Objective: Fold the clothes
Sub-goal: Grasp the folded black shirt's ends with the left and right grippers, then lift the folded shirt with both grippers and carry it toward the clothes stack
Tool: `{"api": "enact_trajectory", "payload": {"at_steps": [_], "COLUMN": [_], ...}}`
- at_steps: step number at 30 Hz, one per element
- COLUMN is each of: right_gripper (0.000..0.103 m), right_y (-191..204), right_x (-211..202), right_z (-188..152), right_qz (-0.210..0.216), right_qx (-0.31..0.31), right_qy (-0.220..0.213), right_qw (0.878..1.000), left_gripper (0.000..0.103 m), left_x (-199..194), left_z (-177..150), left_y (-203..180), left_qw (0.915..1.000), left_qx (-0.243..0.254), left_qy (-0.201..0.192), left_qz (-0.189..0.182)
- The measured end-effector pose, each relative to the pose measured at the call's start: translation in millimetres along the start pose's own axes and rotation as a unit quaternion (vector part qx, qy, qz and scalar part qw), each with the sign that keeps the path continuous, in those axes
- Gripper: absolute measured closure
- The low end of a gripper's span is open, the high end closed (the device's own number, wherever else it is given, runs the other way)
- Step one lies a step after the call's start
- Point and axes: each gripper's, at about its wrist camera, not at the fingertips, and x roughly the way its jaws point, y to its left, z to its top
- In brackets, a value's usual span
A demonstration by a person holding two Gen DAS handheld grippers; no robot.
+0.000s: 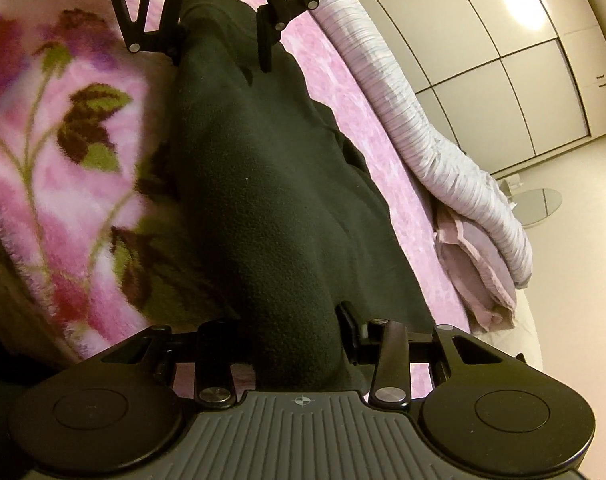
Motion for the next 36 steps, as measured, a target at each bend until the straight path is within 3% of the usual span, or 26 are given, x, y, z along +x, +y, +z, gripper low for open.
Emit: {"api": "enact_trajectory", "payload": {"at_steps": [2,5,9,11,12,14,15,16,30,36], "right_gripper": [0.064,0.062,0.061,0.061,0.061,0.064,0.074,0.075,0.081,0.081], "right_y": [3.5,13.1,23.6,25.1,24.4,22.8,19.9,16.4,-43.6,-88.8], "right_x": [-0.2,-0.9,1.5,2.2,1.8,1.0,-2.1,-6.2,-84.2,-78.2], "right_z": [-1.0,-2.8,-6.6,-7.4,-7.6,-7.8,-6.9,-5.6,26.4,46.7], "right_qz": [-0.002,-0.011,-0.025,-0.029,-0.028,-0.028,-0.028,-0.029,-0.066,-0.079], "right_qx": [-0.006,-0.028,-0.052,-0.057,-0.056,-0.053,-0.049,-0.044,-0.014,0.008], "right_qy": [-0.001,-0.002,-0.004,-0.005,-0.005,-0.005,-0.006,-0.007,-0.049,-0.088], "right_qw": [1.0,1.0,0.998,0.998,0.998,0.998,0.998,0.999,0.996,0.993], "left_gripper": [0.049,0.048,0.047,0.06,0.078,0.086,0.089,0.091,0.091,0.091], "left_x": [0.2,3.5,9.6,12.6,14.1,13.8,11.2,7.7,-78.4,-75.6], "left_z": [1.2,-0.6,-3.7,-3.4,-2.9,-1.8,-1.3,-0.9,-2.9,-19.3], "left_y": [-11.5,-13.5,-0.2,6.1,8.9,9.5,8.6,8.9,77.3,127.7], "left_qw": [0.9983,0.997,0.9993,0.9998,0.9996,0.9993,0.9993,0.9994,0.9975,0.9943], "left_qx": [0.053,0.07,0.033,0.011,-0.001,-0.009,-0.005,-0.003,-0.064,-0.089], "left_qy": [-0.008,-0.016,-0.015,-0.006,0.0,0.009,0.012,0.014,0.0,-0.005], "left_qz": [0.024,0.029,0.007,-0.015,-0.029,-0.036,-0.034,-0.032,0.029,0.058]}}
